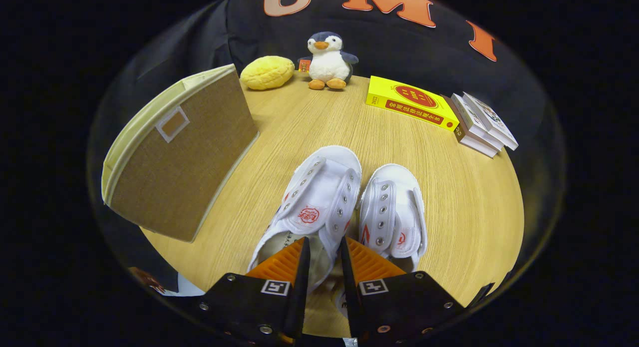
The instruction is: Open the storage box then place both shoes into the box .Put the left shoe in first, then the right shoe, with the right side of both shoes facing outward in a uniform manner.
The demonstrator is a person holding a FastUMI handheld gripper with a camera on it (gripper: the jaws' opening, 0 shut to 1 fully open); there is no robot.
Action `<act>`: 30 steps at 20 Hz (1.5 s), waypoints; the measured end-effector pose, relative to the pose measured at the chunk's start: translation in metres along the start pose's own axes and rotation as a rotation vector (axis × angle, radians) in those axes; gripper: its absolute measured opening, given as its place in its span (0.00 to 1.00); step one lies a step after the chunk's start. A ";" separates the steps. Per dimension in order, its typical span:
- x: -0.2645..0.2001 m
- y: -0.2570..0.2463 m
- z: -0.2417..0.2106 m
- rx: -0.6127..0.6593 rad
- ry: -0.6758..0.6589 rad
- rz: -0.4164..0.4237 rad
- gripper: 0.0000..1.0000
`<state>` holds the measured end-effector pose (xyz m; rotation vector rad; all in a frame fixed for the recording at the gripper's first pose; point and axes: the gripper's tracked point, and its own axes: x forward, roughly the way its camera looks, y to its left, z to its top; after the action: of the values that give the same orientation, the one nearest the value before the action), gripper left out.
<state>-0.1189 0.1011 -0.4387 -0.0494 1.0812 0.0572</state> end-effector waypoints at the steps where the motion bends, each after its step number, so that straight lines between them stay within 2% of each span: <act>1: 0.005 -0.003 0.004 0.000 -0.014 -0.018 0.30; 5: 0.017 -0.008 0.007 0.034 -0.006 -0.040 0.16; 9: 0.023 -0.010 0.005 0.068 0.015 -0.035 0.12; 12: 0.023 -0.008 0.007 0.102 0.027 -0.003 0.12; 15: 0.018 -0.004 0.012 0.188 0.021 0.045 0.01; 23: -0.016 0.013 0.043 0.349 -0.019 0.132 0.01; 30: -0.068 0.027 0.104 0.444 -0.080 0.183 0.01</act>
<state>-0.0613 0.1331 -0.3307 0.4483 0.9963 -0.0168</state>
